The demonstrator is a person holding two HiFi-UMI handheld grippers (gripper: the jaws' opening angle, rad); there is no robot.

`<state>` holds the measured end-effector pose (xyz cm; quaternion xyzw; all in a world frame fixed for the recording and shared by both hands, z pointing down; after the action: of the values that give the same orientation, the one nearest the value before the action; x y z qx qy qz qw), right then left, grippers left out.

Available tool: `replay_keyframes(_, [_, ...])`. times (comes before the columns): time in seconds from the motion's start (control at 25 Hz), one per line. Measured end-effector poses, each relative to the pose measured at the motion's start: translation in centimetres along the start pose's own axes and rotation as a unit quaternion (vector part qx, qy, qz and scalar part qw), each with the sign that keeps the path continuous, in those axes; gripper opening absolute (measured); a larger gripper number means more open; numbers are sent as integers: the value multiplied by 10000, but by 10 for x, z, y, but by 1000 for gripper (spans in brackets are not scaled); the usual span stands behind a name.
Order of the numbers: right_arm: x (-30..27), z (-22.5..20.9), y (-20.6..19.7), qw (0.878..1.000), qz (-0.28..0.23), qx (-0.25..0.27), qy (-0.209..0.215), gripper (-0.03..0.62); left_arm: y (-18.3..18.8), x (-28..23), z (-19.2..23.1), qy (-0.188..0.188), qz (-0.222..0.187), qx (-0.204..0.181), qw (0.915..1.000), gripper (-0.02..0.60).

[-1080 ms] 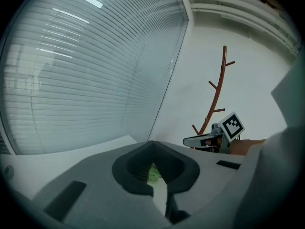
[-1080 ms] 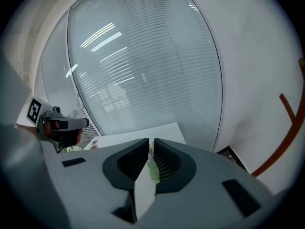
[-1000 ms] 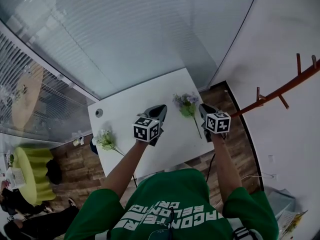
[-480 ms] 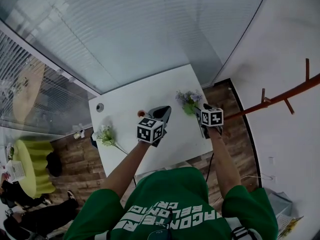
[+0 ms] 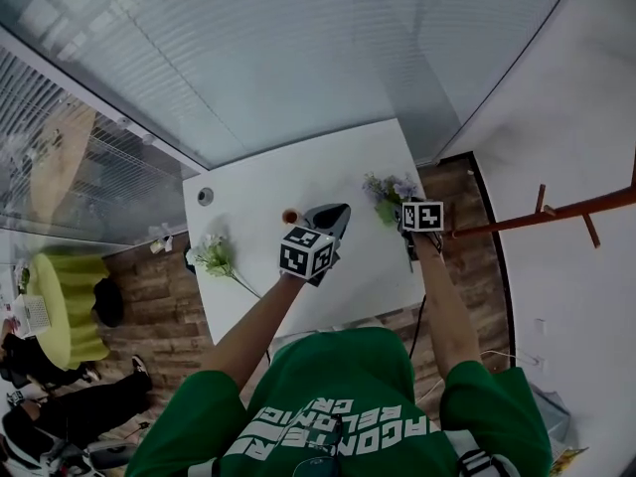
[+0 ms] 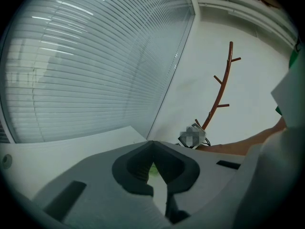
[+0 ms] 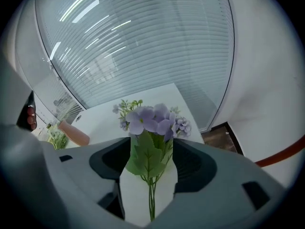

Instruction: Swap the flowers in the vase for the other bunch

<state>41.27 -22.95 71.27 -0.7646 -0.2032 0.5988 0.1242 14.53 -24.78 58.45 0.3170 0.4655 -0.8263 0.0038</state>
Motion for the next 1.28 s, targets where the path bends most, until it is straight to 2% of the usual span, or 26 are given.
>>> replay_keyframes(0.48, [-46, -4, 4, 9974, 626, 175, -326, 252, -7, -4, 20, 160, 118, 241, 9995, 8])
replay_keyframes(0.68, [-51, 1, 8, 9975, 546, 246, -375, 142, -7, -3, 27, 221, 138, 289, 9992, 8])
replay_keyframes(0.88, [-50, 3, 8, 9978, 555, 230, -271, 73, -6, 1, 31, 268, 117, 324, 9990, 8])
replay_keyframes(1.28, [-47, 7, 9, 9987, 431, 277, -50, 60, -10, 5, 35, 281, 84, 329, 9990, 8])
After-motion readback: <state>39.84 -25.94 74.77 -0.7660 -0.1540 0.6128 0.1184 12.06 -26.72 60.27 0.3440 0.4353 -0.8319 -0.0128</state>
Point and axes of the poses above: the fingertips, and each gripper's own axes: x backward along the fingers, z to its left, y out of its top, the point moved 10 cm from there along x, backward along the fingers, and after that the axes turned 7 degrees about z, right-handed, at the moved point
